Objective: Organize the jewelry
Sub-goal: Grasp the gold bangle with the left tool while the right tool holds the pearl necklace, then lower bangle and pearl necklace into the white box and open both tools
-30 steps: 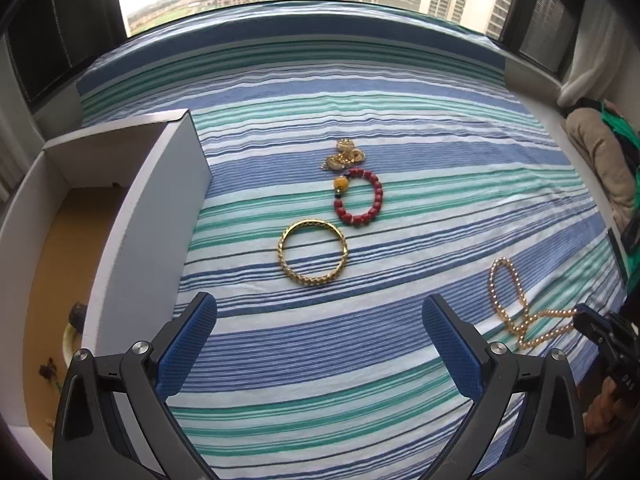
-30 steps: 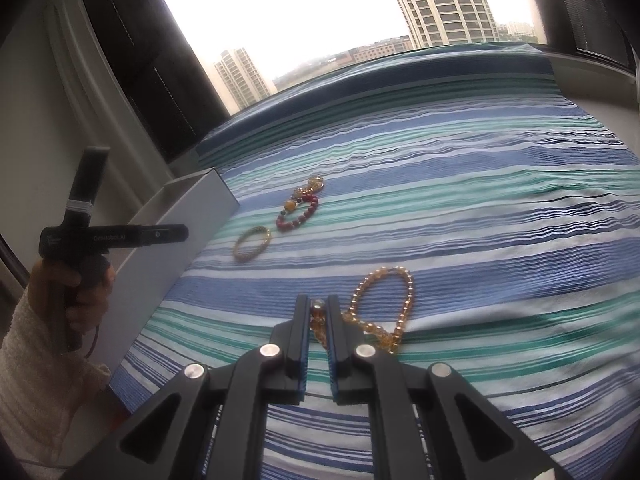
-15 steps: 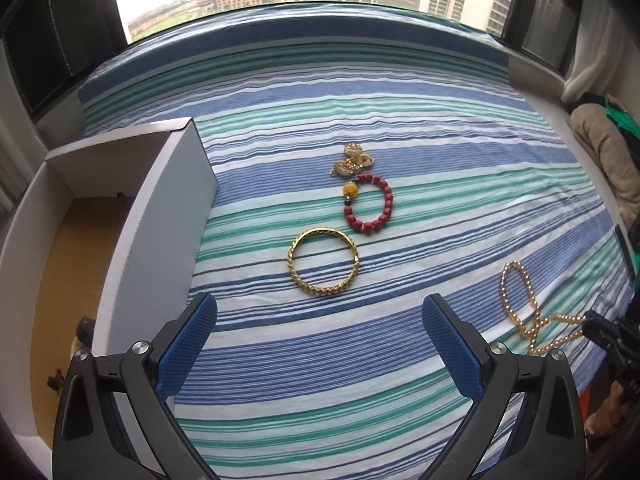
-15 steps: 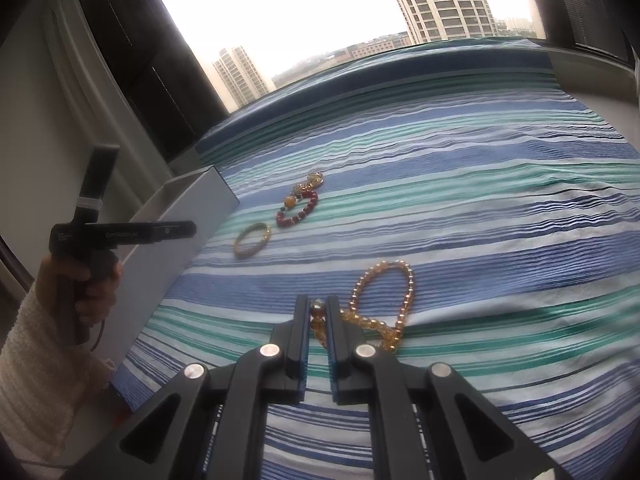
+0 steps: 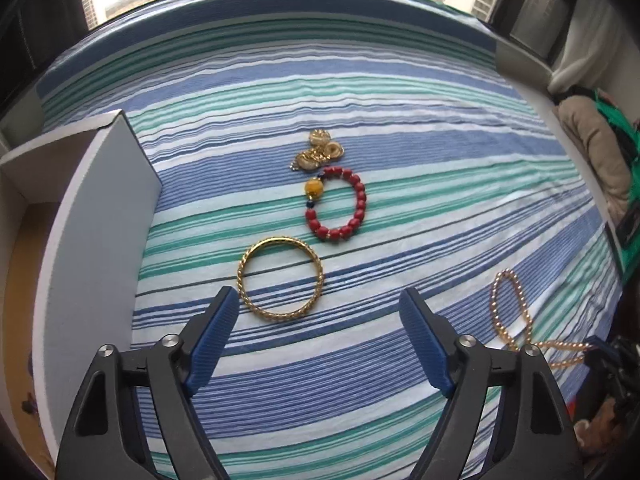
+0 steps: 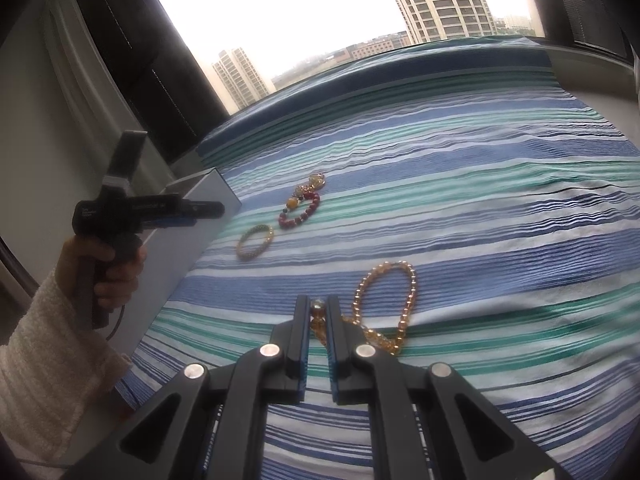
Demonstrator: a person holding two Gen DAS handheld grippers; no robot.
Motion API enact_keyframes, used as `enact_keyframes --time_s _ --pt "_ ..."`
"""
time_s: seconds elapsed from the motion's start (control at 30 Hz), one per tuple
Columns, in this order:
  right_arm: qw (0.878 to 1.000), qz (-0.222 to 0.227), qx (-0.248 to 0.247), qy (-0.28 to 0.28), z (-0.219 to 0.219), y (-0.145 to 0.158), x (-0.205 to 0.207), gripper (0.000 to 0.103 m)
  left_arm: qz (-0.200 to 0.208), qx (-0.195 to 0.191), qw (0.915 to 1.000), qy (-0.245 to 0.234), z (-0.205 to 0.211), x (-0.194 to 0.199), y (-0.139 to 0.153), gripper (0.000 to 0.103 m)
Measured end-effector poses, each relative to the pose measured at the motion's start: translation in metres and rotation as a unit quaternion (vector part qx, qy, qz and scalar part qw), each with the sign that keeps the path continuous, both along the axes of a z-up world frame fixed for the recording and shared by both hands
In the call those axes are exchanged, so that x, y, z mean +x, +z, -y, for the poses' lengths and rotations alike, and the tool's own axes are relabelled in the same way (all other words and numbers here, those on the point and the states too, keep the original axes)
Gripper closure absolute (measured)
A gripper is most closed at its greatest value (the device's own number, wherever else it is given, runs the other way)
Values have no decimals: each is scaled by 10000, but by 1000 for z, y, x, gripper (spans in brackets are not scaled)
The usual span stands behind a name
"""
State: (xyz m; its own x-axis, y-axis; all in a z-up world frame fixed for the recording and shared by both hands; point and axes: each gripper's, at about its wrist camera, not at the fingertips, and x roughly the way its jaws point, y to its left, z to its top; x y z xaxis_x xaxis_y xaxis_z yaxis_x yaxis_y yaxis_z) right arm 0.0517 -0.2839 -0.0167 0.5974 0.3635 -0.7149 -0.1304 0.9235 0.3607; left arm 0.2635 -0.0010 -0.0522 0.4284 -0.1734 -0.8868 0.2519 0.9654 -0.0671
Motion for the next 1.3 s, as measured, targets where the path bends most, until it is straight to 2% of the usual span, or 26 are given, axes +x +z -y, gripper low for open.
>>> enact_keyframes --time_s 0.13,0.23,0.3,0.37,0.5,0.6,0.7,0.87,1.0,1.13,1.3 --pt "10000 7 -14 30 -1 1 0 95 -153 438 9988 -138 22 11 -33 42" --pt "10000 16 -24 24 0 3 -1 95 -275 422 9987 47 21 20 -47 59" --pt "10000 40 -38 7 2 6 -2 95 -268 300 9990 180 17 23 -49 90" --pt "10000 69 -47 -12 3 10 -3 95 -346 152 9989 280 12 25 -48 100" --pt "9999 166 -3 42 6 26 0 95 -260 -488 9967 587 -9 13 -29 100" --pt "9993 310 120 149 9 48 8 95 -80 -1066 9914 761 -27 -12 -2 100" --pt "9985 430 260 235 14 73 19 95 173 -1406 9862 859 -44 -40 26 100" --pt "9970 576 268 432 5 107 34 95 479 -1632 9800 1037 -71 -87 66 100" --pt "9949 746 226 642 -14 133 43 95 781 -1662 9764 1134 -92 -129 103 100" --pt "9906 929 184 990 -45 157 49 95 1189 -1552 9715 1342 -130 -168 140 100" --pt "9833 1045 233 1472 -93 178 60 95 1473 -1381 9617 1855 -187 -204 163 100"
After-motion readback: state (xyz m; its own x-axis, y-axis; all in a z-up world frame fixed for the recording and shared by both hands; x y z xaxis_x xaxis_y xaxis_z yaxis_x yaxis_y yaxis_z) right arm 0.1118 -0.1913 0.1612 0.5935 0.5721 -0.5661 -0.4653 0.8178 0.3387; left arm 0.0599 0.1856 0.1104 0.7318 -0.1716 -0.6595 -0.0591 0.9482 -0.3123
